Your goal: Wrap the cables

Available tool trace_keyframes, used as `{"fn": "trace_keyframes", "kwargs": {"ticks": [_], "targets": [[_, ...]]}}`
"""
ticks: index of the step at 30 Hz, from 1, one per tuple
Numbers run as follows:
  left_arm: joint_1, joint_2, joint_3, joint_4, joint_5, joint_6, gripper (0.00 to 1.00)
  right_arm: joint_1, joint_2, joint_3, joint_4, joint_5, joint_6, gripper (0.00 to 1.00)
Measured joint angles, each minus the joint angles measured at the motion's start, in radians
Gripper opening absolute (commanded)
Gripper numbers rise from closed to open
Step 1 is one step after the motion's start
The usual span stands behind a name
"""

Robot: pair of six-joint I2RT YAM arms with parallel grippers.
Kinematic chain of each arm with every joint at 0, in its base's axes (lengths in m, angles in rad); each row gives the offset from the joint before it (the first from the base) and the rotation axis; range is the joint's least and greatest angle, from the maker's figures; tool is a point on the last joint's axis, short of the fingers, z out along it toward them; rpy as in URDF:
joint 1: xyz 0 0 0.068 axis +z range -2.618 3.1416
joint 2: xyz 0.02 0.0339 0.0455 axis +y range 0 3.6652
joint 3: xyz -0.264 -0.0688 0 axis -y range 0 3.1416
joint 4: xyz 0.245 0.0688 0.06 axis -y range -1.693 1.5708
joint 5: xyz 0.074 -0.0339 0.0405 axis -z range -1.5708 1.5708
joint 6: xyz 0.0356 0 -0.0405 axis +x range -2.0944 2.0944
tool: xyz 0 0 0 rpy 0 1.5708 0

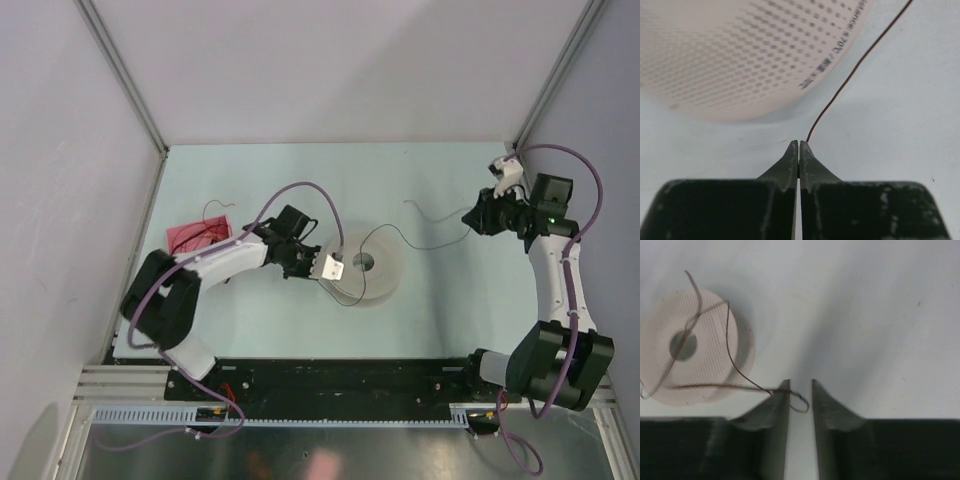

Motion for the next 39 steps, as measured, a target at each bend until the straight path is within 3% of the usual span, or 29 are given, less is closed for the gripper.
{"fn": "trace_keyframes", "kwargs": {"ticks": [3, 5, 7, 12, 15, 23, 26, 33, 38, 39], "targets": [[0.0, -0.111, 0.001, -0.003, -0.023, -0.041, 0.0, -0.064, 0.0, 0.0, -0.092, -0.031, -0.056, 0.79], [-0.003, -0.179, 0.011, -0.006, -0.043, -0.059, 0.0, -0.106, 0.0, -0.001, -0.162, -0.063, -0.1, 0.9], [-0.011, -0.239, 0.034, -0.008, -0.07, -0.068, 0.0, -0.141, -0.003, -0.001, -0.228, -0.095, -0.151, 0.95], [-0.057, -0.338, 0.098, -0.008, -0.136, -0.047, 0.0, -0.153, -0.057, 0.008, -0.387, -0.181, -0.267, 0.95], [-0.102, -0.372, 0.15, -0.008, -0.169, -0.011, 0.0, -0.071, -0.112, 0.032, -0.408, -0.237, -0.264, 0.92], [-0.255, -0.393, 0.278, 0.034, -0.238, 0.059, 0.0, 0.459, -0.166, 0.05, -0.087, -0.229, 0.066, 0.85], [-0.314, -0.408, 0.298, 0.063, -0.258, 0.074, 0.0, 0.582, -0.127, 0.05, 0.082, -0.196, 0.211, 0.79], [-0.376, -0.474, 0.287, 0.104, -0.291, 0.117, 0.0, 0.732, -0.025, 0.037, 0.365, -0.129, 0.401, 0.5], [-0.385, -0.503, 0.27, 0.112, -0.308, 0.135, 0.01, 0.786, 0.01, 0.004, 0.487, -0.122, 0.465, 0.07], [-0.386, -0.507, 0.263, 0.113, -0.31, 0.14, 0.1, 0.79, 0.011, -0.002, 0.498, -0.121, 0.468, 0.03]]}}
